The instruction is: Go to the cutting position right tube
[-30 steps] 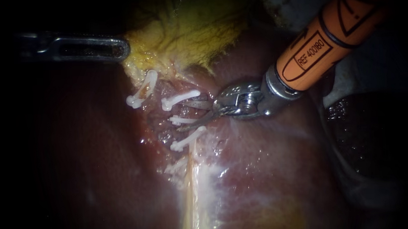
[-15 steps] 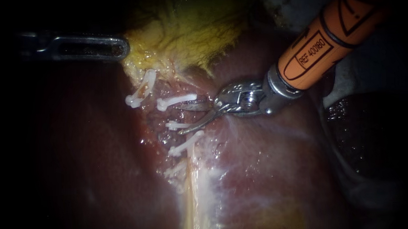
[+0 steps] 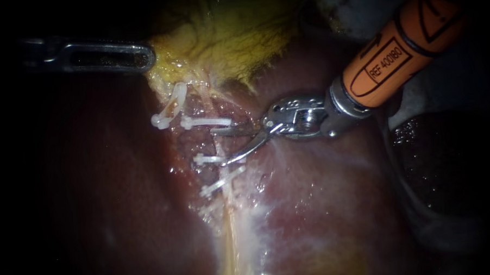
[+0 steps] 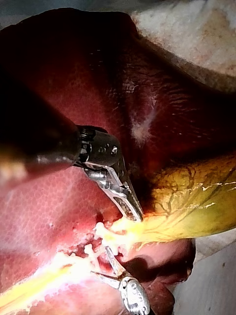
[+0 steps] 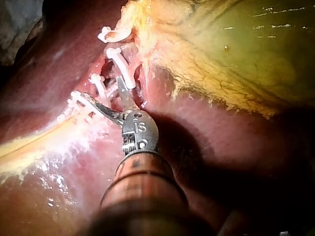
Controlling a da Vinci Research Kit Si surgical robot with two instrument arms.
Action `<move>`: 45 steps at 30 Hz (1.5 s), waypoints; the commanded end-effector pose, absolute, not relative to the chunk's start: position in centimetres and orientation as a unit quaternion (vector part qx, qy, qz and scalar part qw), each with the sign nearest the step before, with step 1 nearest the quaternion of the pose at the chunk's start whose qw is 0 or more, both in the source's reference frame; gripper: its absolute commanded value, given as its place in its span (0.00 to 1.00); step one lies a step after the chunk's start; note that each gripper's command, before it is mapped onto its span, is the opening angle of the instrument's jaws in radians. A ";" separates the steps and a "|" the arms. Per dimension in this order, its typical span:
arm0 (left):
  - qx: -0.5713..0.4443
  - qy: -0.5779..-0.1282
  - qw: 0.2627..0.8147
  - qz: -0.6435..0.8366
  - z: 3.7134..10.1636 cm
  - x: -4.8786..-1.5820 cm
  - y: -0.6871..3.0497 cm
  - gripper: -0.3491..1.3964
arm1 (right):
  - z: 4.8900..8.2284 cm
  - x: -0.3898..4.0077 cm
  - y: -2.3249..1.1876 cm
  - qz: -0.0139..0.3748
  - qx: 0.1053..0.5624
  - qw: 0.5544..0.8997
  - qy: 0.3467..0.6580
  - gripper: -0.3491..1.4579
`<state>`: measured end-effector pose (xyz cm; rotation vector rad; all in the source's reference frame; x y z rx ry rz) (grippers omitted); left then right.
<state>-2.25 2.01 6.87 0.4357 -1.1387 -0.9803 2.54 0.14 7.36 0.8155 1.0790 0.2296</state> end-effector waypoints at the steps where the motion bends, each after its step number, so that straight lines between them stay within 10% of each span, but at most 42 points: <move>1: 0.196 -0.513 0.709 -0.441 6.87 -2.25 2.01 0.00 | 7.33 2.54 0.14 0.107 0.382 0.771 0.498 0.70; 45: 0.197 -0.513 0.709 -0.441 6.87 -2.23 2.01 0.00 | 7.76 2.38 0.14 0.136 0.416 0.761 0.478 0.71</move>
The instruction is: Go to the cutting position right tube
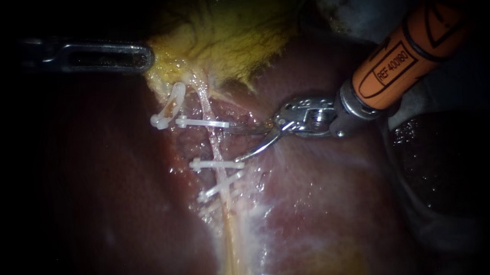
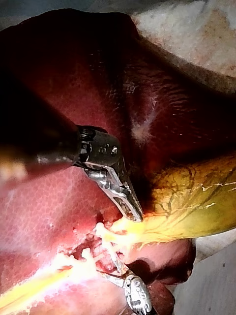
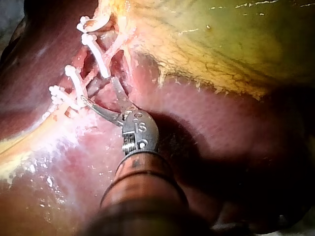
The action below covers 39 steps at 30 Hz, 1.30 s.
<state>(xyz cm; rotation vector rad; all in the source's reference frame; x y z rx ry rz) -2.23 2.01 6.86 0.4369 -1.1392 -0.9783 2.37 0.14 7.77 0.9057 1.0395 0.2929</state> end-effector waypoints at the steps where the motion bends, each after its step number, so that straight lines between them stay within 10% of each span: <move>1: 0.197 -0.513 0.709 -0.441 6.87 -2.23 2.01 0.00 | 7.77 2.39 0.13 0.136 0.419 0.759 0.480 0.71; 39: 0.197 -0.513 0.709 -0.441 6.87 -2.25 2.02 0.00 | 7.59 3.16 -0.01 0.098 0.526 0.619 0.576 0.53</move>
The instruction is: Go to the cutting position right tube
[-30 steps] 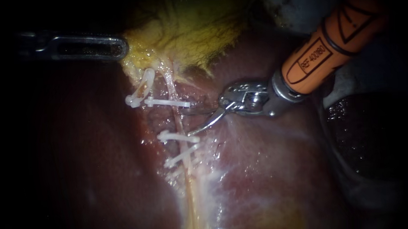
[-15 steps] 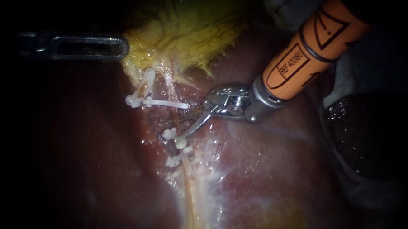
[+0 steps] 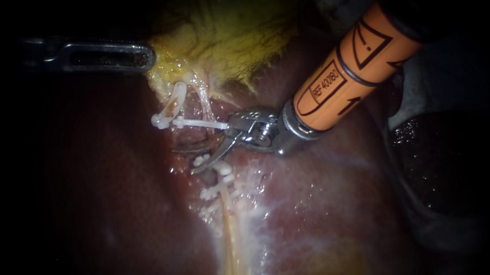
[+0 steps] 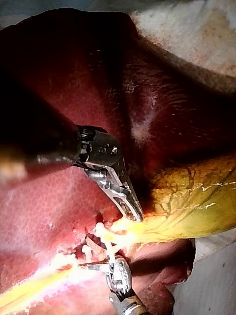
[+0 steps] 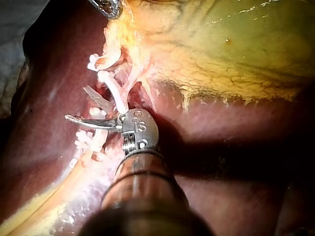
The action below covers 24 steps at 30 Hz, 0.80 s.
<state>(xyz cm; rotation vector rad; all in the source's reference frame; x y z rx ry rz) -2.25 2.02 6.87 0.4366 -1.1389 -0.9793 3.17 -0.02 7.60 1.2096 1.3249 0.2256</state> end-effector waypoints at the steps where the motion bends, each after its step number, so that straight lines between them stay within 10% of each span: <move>1: 0.197 -0.513 0.709 -0.441 6.87 -2.25 2.02 0.00 | 7.55 3.16 -0.01 0.098 0.527 0.617 0.577 0.53; 24: 0.197 -0.513 0.710 -0.441 6.87 -2.22 2.02 0.00 | 6.92 3.19 0.06 0.102 0.544 0.589 0.589 0.53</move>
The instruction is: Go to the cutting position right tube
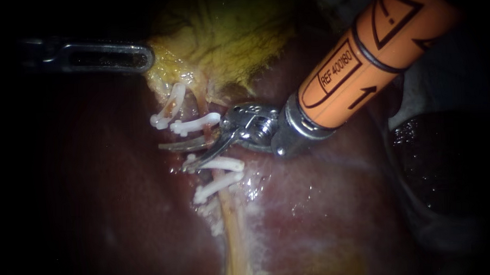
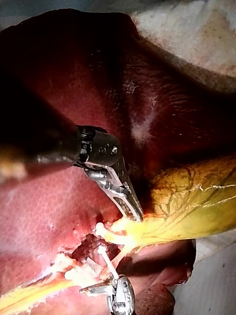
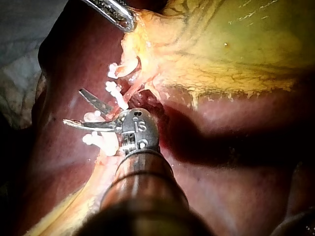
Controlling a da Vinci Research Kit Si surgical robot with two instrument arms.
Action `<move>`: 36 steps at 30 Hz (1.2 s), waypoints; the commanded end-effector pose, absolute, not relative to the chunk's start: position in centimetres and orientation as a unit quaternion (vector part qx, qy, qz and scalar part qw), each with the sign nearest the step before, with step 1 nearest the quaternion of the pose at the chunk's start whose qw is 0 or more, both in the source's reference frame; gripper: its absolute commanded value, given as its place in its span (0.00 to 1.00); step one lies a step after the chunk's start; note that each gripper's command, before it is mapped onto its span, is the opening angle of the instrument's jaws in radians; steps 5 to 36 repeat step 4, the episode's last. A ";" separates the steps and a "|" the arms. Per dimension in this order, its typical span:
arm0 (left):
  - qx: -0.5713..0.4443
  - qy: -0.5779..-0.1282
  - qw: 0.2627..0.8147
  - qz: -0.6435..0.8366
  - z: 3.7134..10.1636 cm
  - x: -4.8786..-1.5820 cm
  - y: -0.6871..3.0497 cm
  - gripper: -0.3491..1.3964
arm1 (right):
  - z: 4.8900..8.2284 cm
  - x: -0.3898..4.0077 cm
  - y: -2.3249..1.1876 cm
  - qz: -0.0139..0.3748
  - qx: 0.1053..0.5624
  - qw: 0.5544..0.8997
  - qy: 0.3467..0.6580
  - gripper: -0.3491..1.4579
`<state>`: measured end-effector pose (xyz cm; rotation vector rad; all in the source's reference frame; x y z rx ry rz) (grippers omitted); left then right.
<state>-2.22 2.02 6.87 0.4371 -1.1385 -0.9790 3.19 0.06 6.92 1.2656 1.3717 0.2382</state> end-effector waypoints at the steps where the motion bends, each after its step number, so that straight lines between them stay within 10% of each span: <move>1: 0.197 -0.513 0.710 -0.441 6.87 -2.22 2.02 0.00 | 6.92 3.19 0.06 0.101 0.544 0.589 0.589 0.53; 36: 0.197 -0.513 0.710 -0.441 6.87 -2.22 2.02 0.00 | 6.93 3.19 0.06 0.101 0.544 0.589 0.589 0.53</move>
